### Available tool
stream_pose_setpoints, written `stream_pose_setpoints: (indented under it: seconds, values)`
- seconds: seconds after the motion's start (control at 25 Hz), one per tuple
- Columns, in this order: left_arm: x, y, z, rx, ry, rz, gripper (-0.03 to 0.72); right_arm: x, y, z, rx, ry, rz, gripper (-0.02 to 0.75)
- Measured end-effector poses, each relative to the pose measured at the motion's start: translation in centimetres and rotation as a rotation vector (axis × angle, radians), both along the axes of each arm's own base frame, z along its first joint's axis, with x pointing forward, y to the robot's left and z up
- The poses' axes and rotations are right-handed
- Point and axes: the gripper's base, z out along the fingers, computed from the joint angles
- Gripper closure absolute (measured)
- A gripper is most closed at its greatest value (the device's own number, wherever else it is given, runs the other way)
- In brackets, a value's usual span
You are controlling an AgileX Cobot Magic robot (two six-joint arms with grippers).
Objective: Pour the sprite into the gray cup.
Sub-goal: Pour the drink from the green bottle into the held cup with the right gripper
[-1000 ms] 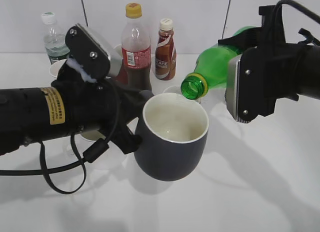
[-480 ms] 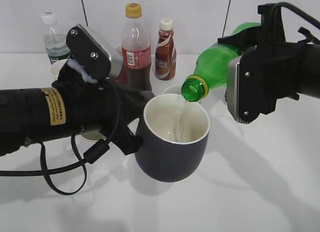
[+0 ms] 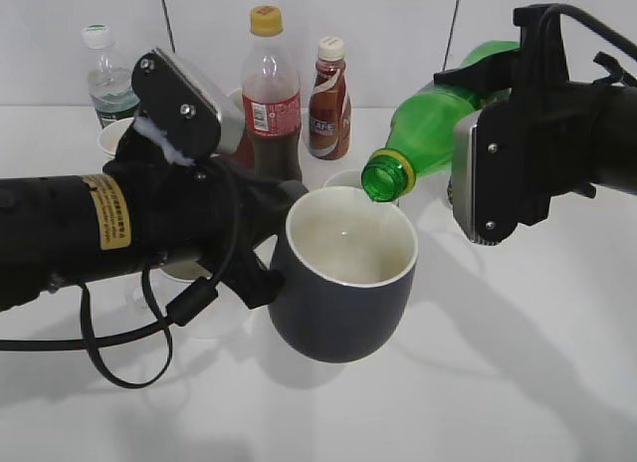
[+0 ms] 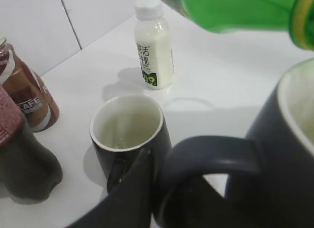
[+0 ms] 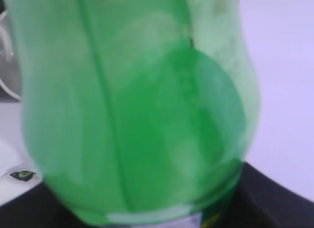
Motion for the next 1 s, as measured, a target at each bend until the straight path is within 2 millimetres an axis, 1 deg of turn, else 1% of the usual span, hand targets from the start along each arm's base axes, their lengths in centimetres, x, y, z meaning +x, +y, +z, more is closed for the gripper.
stream_pose_setpoints:
  seconds: [0.88,1.0]
  values:
    - [0.0,0.04,-0.07,0.007,0.005,0.002,0.617,0.04,0.03,0.15,-0.006,-0.025,0.006,0.325]
    - [0.0,0.03,-0.06,0.006,0.004,0.002,0.617,0.05,0.01,0.16,0.022,-0.007,-0.006,0.325]
